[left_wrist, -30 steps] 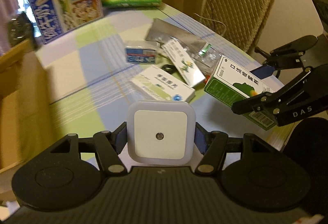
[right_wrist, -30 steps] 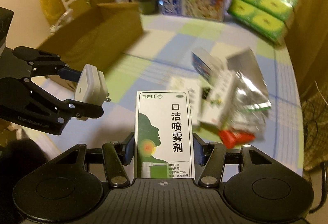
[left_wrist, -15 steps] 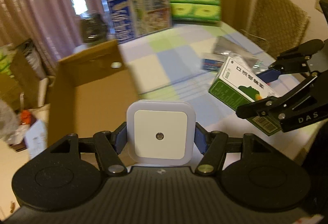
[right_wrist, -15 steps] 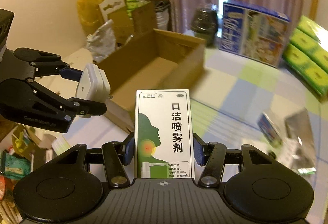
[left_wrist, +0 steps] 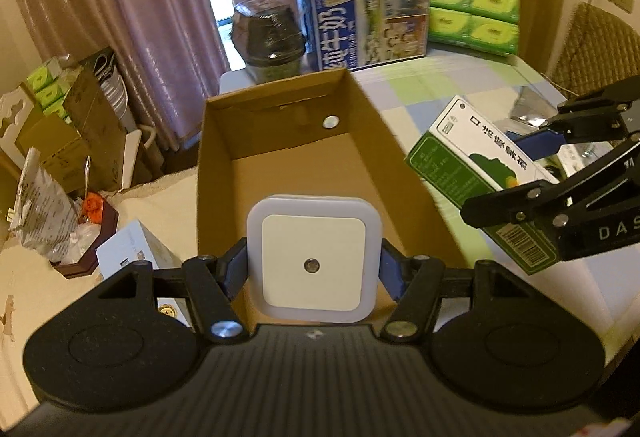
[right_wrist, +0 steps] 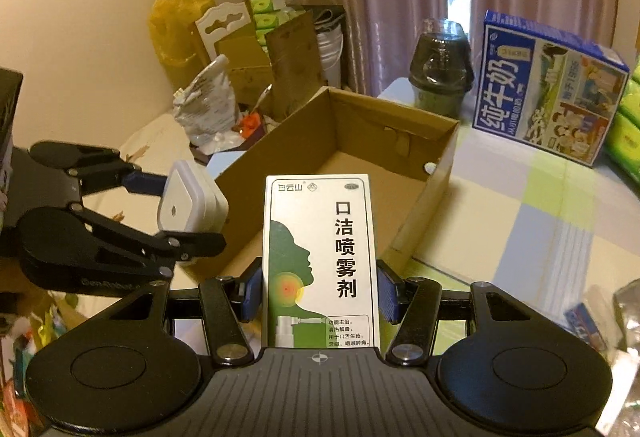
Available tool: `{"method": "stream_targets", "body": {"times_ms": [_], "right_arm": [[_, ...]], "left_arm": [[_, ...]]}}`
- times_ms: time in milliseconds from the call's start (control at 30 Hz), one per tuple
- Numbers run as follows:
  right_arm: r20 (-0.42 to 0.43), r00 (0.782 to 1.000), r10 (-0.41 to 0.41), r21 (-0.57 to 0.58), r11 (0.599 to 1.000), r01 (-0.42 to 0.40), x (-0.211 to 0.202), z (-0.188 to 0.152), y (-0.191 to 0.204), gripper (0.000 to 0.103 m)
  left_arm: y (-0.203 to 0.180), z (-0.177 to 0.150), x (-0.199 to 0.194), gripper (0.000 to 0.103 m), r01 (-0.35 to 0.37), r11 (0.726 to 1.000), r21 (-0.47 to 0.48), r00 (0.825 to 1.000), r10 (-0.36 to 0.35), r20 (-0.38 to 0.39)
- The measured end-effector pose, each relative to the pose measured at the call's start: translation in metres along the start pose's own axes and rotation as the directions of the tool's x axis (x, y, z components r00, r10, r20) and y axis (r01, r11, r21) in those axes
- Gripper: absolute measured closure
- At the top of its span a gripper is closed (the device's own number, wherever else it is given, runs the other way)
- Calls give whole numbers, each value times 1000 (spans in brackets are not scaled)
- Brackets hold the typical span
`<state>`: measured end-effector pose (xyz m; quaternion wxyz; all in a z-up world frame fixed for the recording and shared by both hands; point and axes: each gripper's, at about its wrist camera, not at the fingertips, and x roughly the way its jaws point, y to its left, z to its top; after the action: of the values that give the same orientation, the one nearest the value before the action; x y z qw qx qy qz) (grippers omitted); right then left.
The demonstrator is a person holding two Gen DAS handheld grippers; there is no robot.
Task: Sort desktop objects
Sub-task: 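Carry the plug and green box to the cardboard box with both grippers, then open left gripper dropping plug while right gripper releases green box into cardboard box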
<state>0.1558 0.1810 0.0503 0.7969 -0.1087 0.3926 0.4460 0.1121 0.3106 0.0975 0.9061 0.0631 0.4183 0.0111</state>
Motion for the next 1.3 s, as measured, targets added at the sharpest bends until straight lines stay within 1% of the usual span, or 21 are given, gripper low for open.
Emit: {"method": "stream_targets", "body": {"times_ms": [233, 500, 533, 567, 767, 900, 933, 967, 1033, 1300], "right_arm": [[2, 1000, 23, 65, 998, -24, 33, 19, -3, 50], [-14, 1000, 11, 83, 996, -10, 59, 18, -3, 50], [-15, 1000, 10, 85, 996, -9, 61, 17, -4, 50], [-15, 1000, 11, 88, 996, -9, 62, 16, -4, 50], [-18, 1000, 7, 95, 995, -5, 67, 13, -6, 50], [7, 1000, 17, 126, 992, -18, 65, 11, -8, 50], [19, 1000, 23, 136, 990, -26, 64, 12, -10, 47], [32, 999, 26, 143, 989, -30, 63, 13, -11, 38], [56, 998, 14, 144, 989, -22, 57, 14, -11, 32], [89, 996, -10, 156, 988, -4, 22, 1, -18, 30]], "left_arm": [[18, 1, 32, 42, 6, 1000, -8, 1000, -7, -30], [29, -7, 62, 42, 19, 999, -46, 998, -21, -57], [29, -8, 65, 39, 15, 999, -51, 998, -18, -56], [29, -9, 67, 33, 10, 998, -54, 998, -13, -57], [29, -15, 66, 33, 0, 999, -43, 999, -2, -53], [29, -17, 61, 33, 2, 999, -44, 999, -4, -49], [29, -17, 60, 33, 1, 999, -42, 999, -3, -49], [29, -18, 59, 33, 1, 999, -42, 999, -3, -49], [29, -18, 57, 33, 2, 999, -46, 999, -4, -47], [23, -24, 44, 32, -5, 998, -58, 999, 3, -38]]}}
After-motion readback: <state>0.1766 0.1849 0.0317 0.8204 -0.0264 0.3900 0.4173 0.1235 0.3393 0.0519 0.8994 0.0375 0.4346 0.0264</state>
